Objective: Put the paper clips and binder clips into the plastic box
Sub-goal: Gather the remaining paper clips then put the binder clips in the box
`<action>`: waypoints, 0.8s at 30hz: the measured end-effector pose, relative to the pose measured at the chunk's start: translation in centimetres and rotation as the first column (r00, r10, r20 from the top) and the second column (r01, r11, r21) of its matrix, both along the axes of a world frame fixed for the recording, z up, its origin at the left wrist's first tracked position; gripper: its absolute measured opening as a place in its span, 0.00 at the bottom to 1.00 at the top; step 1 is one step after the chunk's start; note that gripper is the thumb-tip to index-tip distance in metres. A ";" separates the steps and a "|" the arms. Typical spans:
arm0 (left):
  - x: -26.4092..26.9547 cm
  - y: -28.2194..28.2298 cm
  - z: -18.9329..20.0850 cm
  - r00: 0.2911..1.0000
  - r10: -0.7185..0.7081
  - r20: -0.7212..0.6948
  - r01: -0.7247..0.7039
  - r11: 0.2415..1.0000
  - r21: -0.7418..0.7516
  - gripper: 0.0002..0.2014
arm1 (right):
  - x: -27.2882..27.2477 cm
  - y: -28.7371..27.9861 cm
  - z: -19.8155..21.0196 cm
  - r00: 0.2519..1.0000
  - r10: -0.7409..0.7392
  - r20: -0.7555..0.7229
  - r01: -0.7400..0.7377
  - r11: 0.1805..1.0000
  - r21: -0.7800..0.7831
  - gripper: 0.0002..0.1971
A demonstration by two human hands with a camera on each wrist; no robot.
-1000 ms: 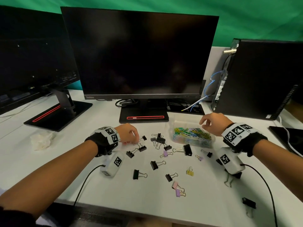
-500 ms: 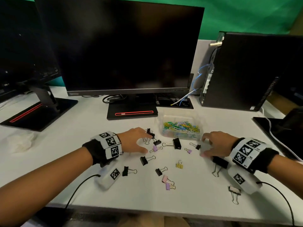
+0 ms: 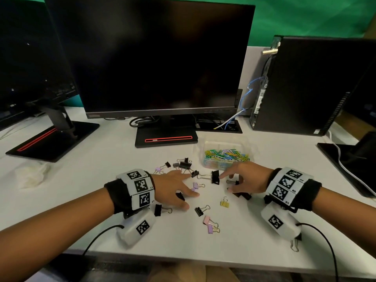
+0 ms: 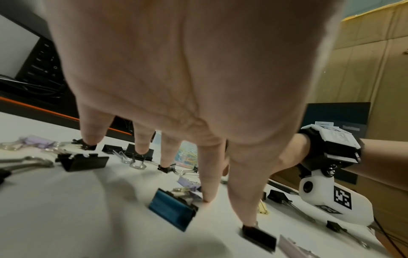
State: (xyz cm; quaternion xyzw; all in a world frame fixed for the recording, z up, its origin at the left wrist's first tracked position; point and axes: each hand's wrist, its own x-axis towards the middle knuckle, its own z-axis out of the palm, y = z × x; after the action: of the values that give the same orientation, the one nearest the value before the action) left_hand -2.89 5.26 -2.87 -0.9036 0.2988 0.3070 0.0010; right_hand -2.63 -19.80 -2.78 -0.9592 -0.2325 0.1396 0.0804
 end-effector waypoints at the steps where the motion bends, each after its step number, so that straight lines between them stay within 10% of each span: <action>1: -0.1 0.0 0.3 1.000 0.011 0.012 -0.011 0.999 -0.038 0.26 | 0.1 -0.2 0.2 1.000 0.004 -0.011 -0.004 1.000 0.002 0.19; 6: 1.0 -0.8 1.4 0.981 0.099 0.165 -0.052 0.962 -0.268 0.24 | 0.5 -0.2 0.8 0.996 -0.090 0.027 0.091 0.996 -0.011 0.22; 14: 3.8 -4.3 0.2 0.966 0.160 0.202 -0.114 0.969 -0.220 0.26 | 2.5 2.9 -0.9 0.988 -0.150 0.037 0.153 0.985 -0.080 0.19; 24: 5.8 -4.0 0.7 0.920 0.315 0.235 -0.174 0.862 -0.475 0.22 | 3.6 0.1 2.4 0.933 -0.361 -0.001 0.352 0.910 0.218 0.12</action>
State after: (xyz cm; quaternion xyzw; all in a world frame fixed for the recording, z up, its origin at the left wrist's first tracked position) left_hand 2.91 1.26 -2.21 -0.9466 0.2389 0.0848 -0.1991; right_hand 0.99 -19.66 -0.33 -0.9736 -0.0690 0.0778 0.2030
